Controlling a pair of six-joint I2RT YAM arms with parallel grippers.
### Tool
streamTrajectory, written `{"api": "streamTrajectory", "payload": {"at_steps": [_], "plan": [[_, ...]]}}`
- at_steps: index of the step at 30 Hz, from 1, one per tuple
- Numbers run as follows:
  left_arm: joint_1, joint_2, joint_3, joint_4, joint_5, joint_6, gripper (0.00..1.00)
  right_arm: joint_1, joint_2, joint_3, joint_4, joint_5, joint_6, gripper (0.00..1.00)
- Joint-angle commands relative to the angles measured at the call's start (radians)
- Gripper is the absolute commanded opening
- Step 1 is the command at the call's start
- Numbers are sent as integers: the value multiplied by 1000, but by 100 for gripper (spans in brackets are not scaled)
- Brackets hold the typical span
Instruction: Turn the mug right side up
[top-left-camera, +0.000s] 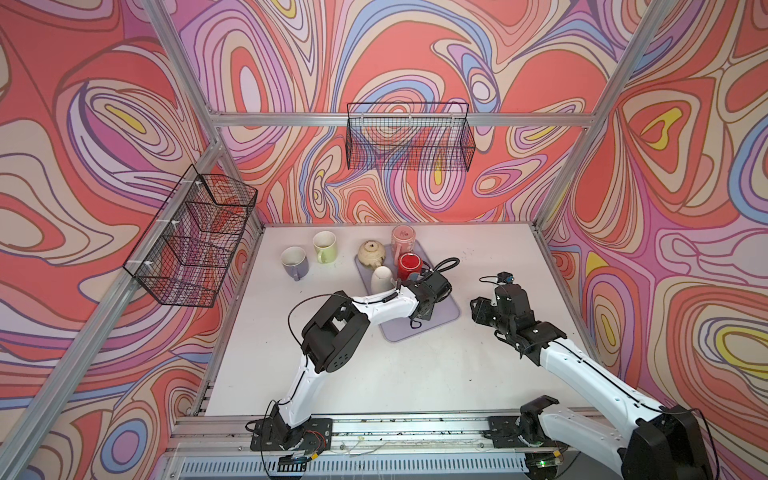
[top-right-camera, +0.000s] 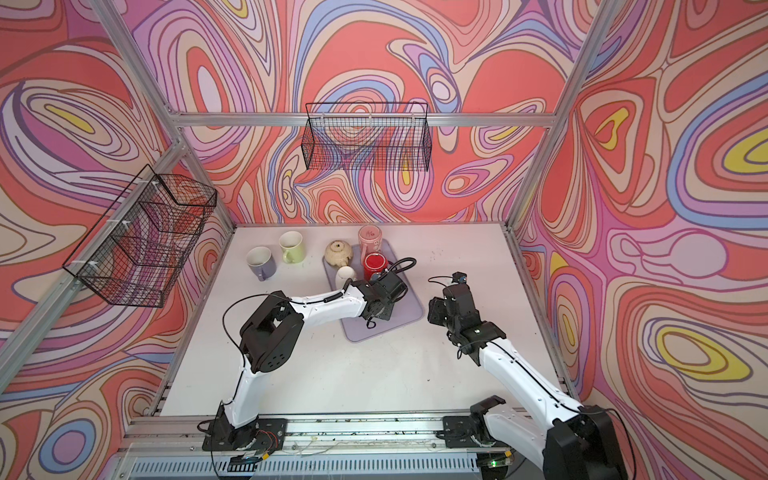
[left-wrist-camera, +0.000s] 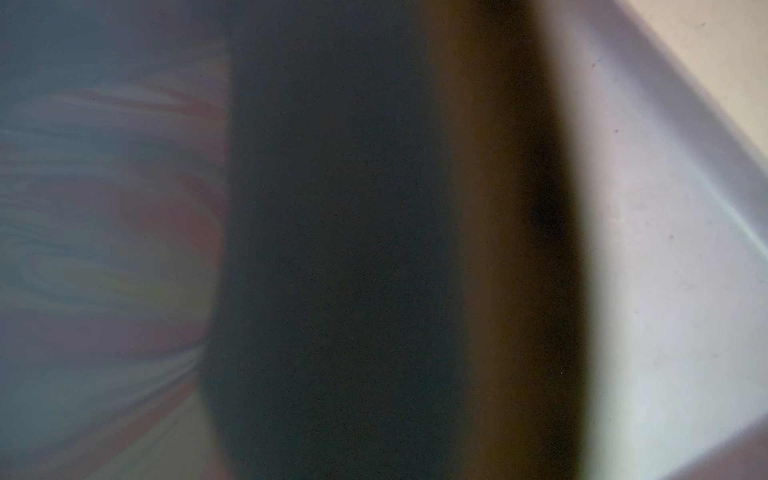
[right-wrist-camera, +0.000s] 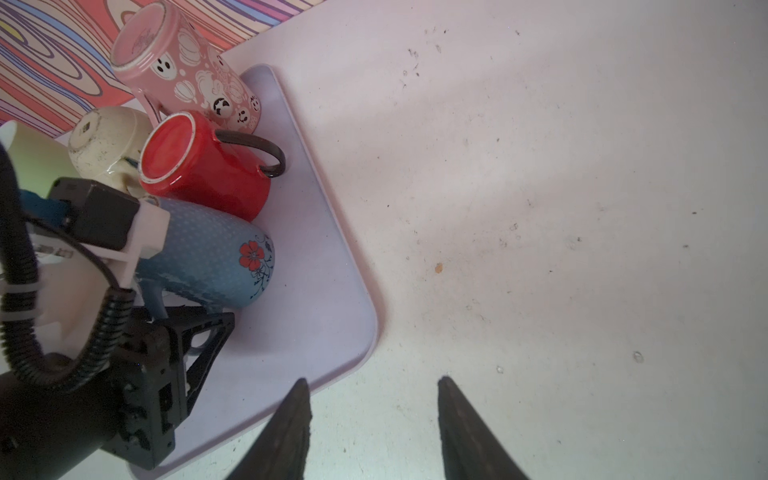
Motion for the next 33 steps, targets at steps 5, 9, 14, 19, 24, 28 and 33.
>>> {"api": "streamTrajectory", "payload": {"at_steps": [5,9,14,19,24,28,33], "plan": [[8,-45,-59,11,34,3,23,-5,-23,8,-34,19,6,51],[8,-63,-88,32,52,8,21,-5,-31,9,-40,17,12,50],[6,-97,-142,69,84,35,20,-4,-48,11,-64,24,14,50],[0,-115,-197,108,104,55,22,-4,-60,10,-82,37,12,50],[-3,-118,-213,124,108,60,37,-4,-50,10,-78,32,15,50],[-2,-113,-197,113,92,80,37,-5,-48,9,-73,29,17,50],[-2,-102,-193,116,93,98,29,-5,-49,1,-71,35,22,50]]}}
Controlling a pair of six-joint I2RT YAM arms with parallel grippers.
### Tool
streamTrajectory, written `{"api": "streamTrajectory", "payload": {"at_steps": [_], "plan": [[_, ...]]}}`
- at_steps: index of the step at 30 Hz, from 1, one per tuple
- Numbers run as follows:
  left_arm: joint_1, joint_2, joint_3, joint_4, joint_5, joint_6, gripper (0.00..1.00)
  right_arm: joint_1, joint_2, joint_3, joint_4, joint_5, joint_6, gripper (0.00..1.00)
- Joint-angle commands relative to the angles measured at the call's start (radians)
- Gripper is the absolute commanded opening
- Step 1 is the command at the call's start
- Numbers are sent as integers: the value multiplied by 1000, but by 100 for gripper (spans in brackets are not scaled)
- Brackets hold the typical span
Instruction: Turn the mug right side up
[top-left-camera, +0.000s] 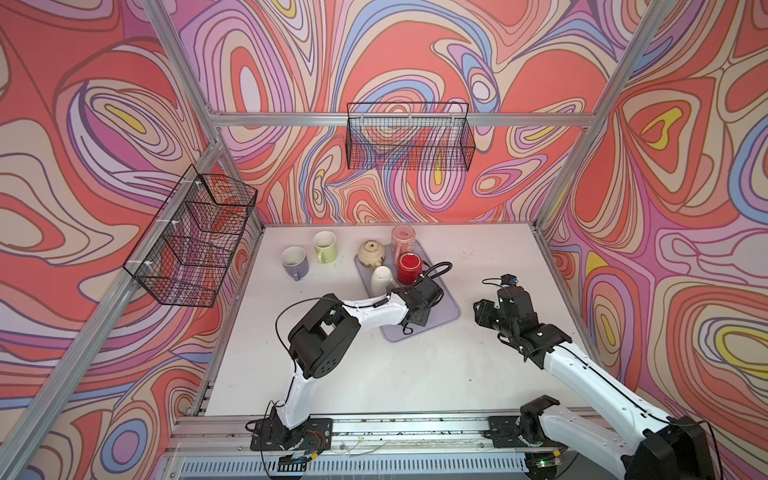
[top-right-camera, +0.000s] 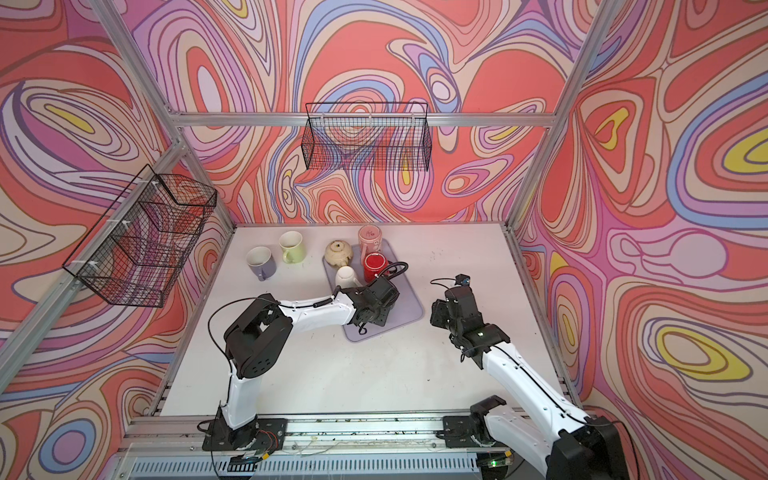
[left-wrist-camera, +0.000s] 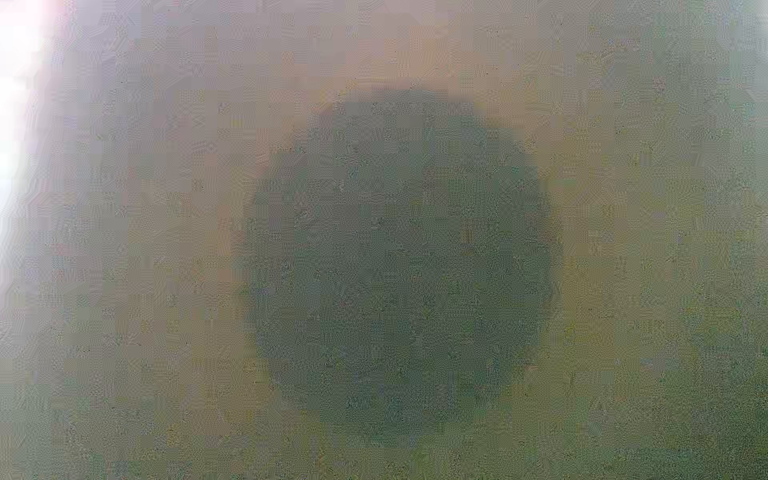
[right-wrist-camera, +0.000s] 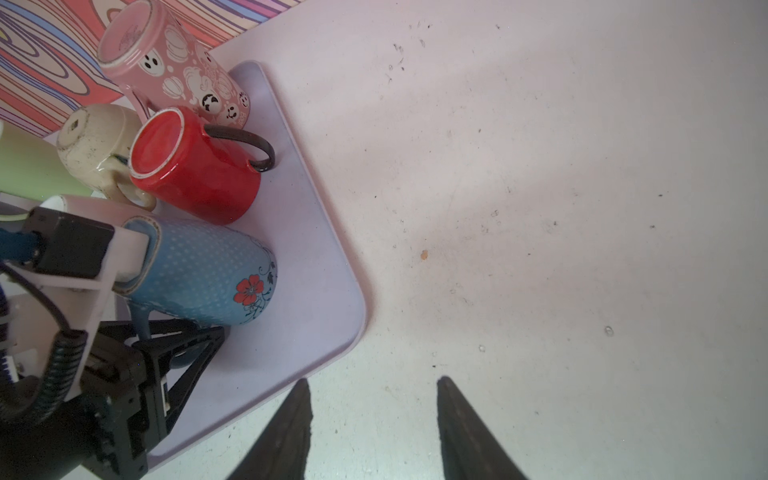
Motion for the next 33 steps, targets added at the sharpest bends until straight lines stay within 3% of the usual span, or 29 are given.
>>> {"api": "streamTrajectory", "payload": {"at_steps": [1,18,33], "plan": [[-6,7,-5,-36,10,27,27,-5,-2,0,-5,17,11,50],[-6,-107,-89,66,49,44,2,-5,-8,-53,50,-16,37,50],[9,-301,-200,244,254,93,0,-20,-45,-58,46,-58,40,50]]}}
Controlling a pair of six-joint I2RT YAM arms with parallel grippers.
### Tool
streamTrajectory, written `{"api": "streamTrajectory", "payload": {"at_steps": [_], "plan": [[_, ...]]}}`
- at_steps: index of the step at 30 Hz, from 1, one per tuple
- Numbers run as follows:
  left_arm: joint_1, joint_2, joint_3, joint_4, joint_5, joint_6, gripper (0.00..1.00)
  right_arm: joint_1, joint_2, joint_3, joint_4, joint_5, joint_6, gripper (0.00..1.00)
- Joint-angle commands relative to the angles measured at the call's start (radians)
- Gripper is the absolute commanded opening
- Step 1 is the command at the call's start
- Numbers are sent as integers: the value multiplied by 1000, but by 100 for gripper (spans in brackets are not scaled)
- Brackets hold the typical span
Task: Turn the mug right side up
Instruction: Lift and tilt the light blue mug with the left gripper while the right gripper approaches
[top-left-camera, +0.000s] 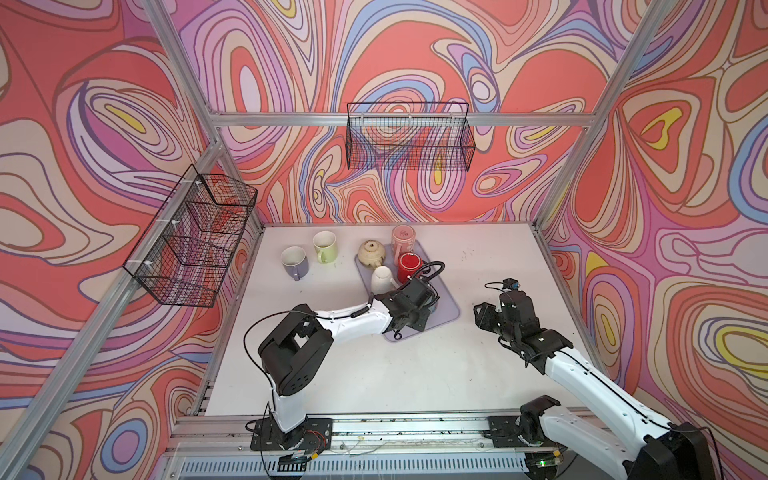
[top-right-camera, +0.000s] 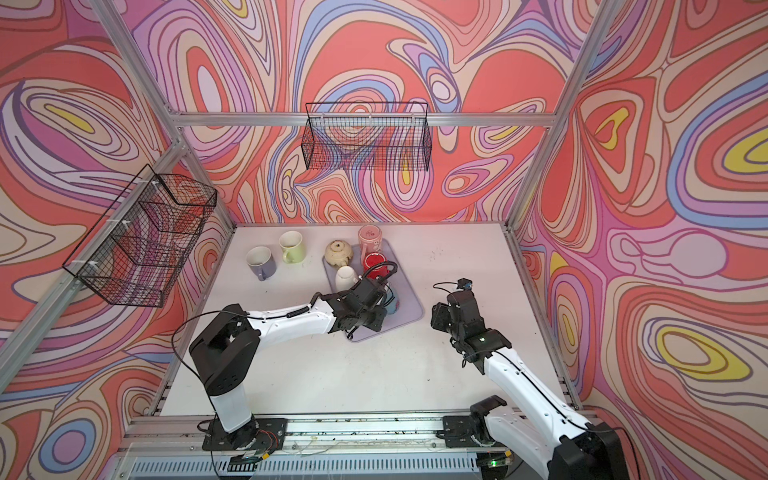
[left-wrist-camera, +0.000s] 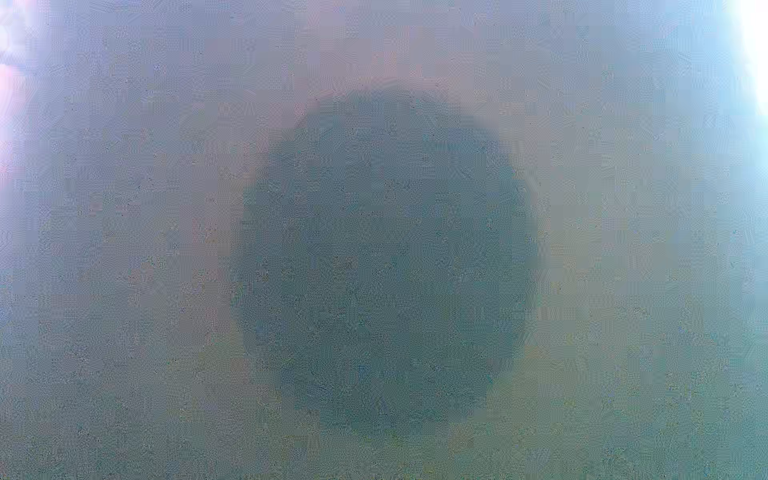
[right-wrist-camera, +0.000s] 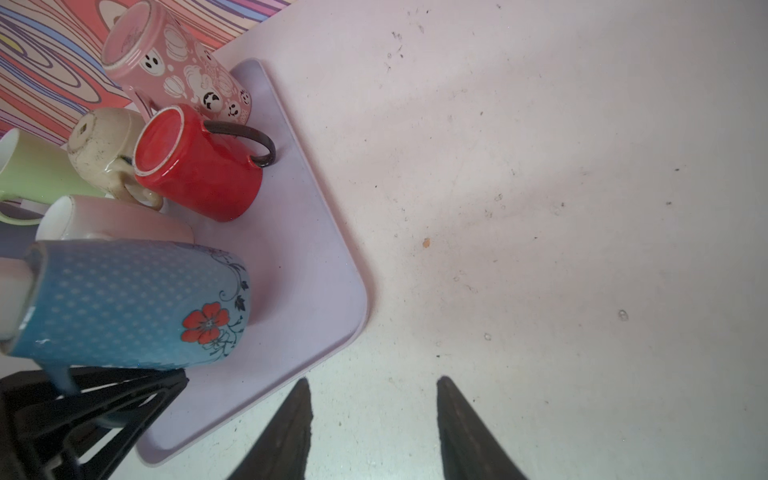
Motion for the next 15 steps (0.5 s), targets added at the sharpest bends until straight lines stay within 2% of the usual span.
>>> {"api": "streamTrajectory", "payload": {"at_steps": [1,7,15], "plan": [[19,-86,-23,115,84,18,0,-12,-9,-8,21,-31,6,50],[99,-208,-103,205,297,-27,0,-26,-32,-8,55,-91,-23,50],[187,-321,-42,64,522,20,0,-34,-105,-17,160,-279,-100,49]]}}
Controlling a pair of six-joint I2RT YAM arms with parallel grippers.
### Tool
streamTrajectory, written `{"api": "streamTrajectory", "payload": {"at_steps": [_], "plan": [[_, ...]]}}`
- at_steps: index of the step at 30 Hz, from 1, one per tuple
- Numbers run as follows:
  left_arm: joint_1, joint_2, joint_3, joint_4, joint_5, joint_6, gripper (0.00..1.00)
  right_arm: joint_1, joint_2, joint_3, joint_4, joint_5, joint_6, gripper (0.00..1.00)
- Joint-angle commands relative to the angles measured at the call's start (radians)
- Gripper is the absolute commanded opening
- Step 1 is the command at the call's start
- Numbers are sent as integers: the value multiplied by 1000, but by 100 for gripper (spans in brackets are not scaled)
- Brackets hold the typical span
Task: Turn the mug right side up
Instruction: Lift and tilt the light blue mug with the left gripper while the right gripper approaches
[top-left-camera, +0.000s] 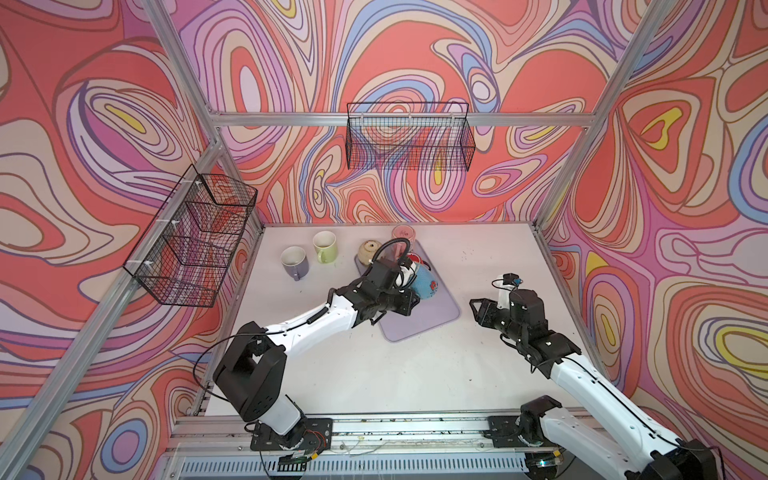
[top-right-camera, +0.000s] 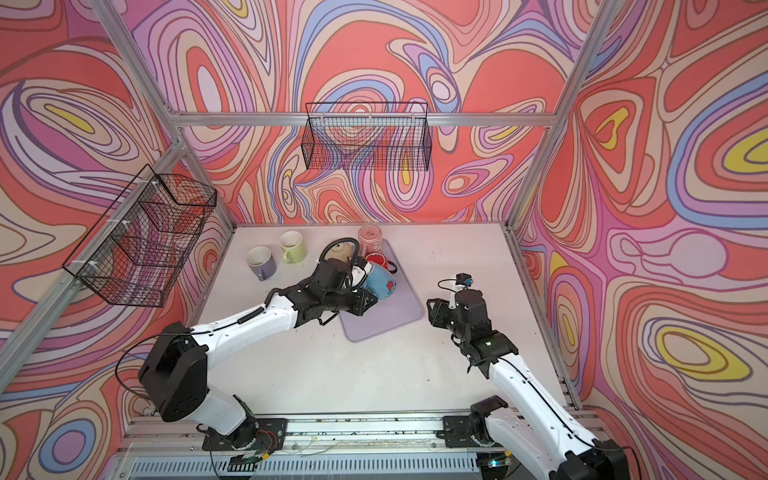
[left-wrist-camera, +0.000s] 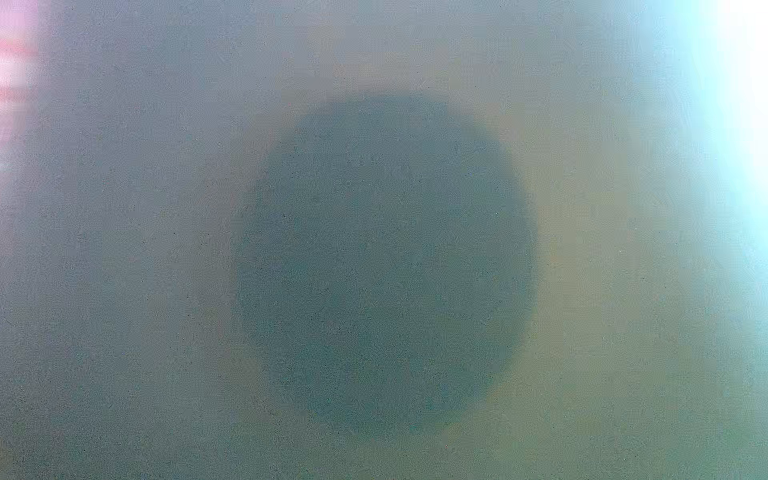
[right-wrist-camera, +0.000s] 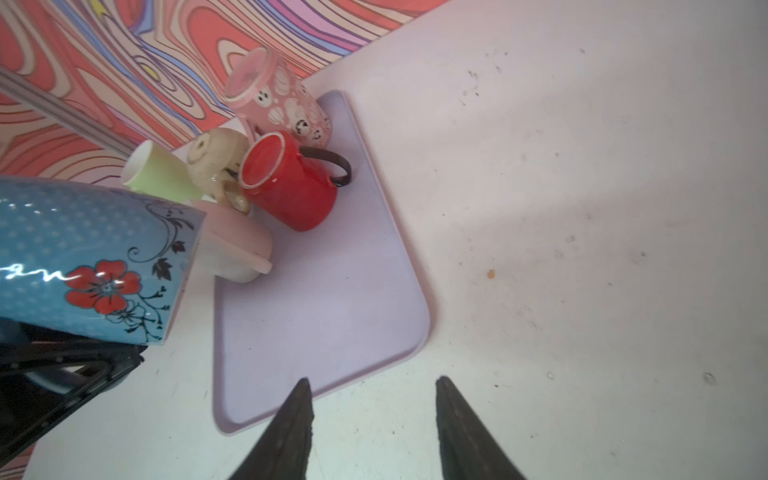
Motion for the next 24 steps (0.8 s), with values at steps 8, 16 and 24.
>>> {"api": "streamTrajectory", "payload": {"at_steps": [8,16,24], "plan": [[173,-131,113,-56,458,9,0,-5,-81,-57,219,-352,-51,49],[209,-71,160,-54,645,22,0,-4,-44,-45,452,-494,18,50],[228,-87,62,202,735,-146,0,6,0,-3,636,-585,98,51]]}}
